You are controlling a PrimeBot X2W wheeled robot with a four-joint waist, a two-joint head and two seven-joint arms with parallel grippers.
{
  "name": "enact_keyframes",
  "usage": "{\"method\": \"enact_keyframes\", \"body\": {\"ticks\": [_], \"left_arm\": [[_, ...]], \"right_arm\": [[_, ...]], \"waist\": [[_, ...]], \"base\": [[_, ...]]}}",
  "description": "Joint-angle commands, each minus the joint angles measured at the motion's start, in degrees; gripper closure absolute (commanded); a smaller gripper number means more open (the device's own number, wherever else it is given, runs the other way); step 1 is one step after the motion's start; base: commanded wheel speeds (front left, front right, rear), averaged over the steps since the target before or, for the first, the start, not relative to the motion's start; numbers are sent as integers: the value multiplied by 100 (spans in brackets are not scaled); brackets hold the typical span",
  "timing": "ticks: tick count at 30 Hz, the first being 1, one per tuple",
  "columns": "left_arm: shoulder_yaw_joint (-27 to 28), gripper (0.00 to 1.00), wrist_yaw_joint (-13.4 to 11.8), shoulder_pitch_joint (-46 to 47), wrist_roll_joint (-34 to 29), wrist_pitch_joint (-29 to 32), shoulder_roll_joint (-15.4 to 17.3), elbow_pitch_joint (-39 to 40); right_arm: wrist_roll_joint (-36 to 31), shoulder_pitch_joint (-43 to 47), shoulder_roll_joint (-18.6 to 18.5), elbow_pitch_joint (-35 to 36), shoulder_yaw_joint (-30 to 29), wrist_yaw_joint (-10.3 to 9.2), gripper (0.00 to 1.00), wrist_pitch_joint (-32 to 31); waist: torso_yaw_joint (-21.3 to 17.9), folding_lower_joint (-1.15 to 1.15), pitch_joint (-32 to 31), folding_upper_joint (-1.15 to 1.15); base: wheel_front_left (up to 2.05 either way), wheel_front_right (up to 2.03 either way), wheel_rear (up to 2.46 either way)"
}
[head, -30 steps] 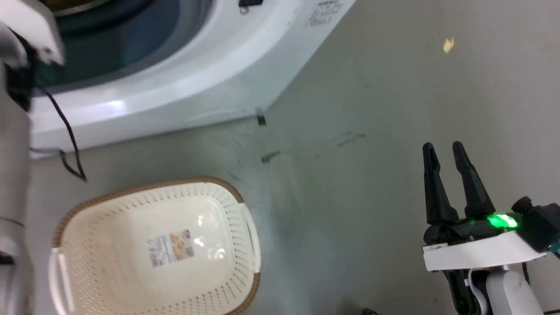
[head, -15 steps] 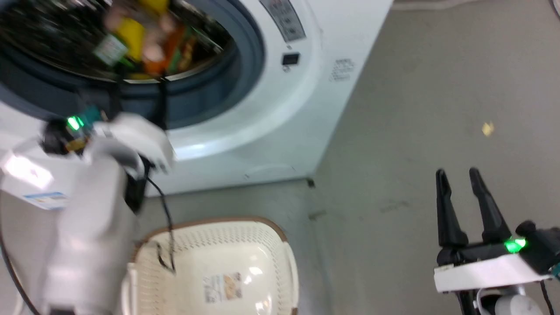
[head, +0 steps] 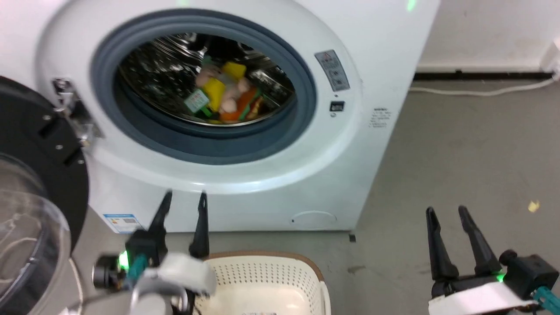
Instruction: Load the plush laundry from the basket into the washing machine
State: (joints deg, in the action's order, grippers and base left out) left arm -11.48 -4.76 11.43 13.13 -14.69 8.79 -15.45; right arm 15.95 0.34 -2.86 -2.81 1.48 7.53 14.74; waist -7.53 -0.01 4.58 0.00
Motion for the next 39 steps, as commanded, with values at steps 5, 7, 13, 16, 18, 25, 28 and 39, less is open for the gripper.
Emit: {"method": "enact_keyframes", "body": {"ticks": [5, 7, 13, 16, 18, 25, 28, 39], "left_arm": [[138, 0, -311, -716, -24, -30, -149, 466], [168, 0, -339, -905, -11, -30, -201, 592], [239, 0, -241, -1148, -110, -30, -239, 685], [298, 100, -257, -1093, -126, 0, -258, 703], [315, 100, -261, -1092, -139, 7, -255, 704], [349, 100, -229, -1095, -190, 72, -268, 739], [369, 100, -211, -1096, -219, 107, -276, 759], [443, 100, -146, -1101, -322, 236, -306, 833]], "right_arm": [[54, 210, -1, -24, 22, -4, 0, 26], [72, 268, -1, -22, 38, -4, 0, 26], [-11, 339, -1, -63, 138, -4, 0, 26], [-7, 274, 1, -77, 140, 0, 100, 0], [-11, 270, 1, -77, 140, 0, 100, -7], [-80, 256, 1, -62, 125, 0, 100, -72], [-118, 248, 1, -53, 118, 0, 100, -107], [-258, 222, 1, -21, 93, -1, 100, -237]], "waist": [[178, 1, -236, 0], [227, 1, -252, 0], [330, 1, -247, 0], [360, 1, -259, 0], [369, 1, -262, 0], [386, 1, -271, 0], [396, 1, -276, 0], [429, 1, -293, 0]], "base": [[0, 0, 0], [0, 0, 0], [0, 0, 0], [0, 0, 0], [0, 0, 0], [0, 0, 0], [0, 0, 0], [0, 0, 0]]}}
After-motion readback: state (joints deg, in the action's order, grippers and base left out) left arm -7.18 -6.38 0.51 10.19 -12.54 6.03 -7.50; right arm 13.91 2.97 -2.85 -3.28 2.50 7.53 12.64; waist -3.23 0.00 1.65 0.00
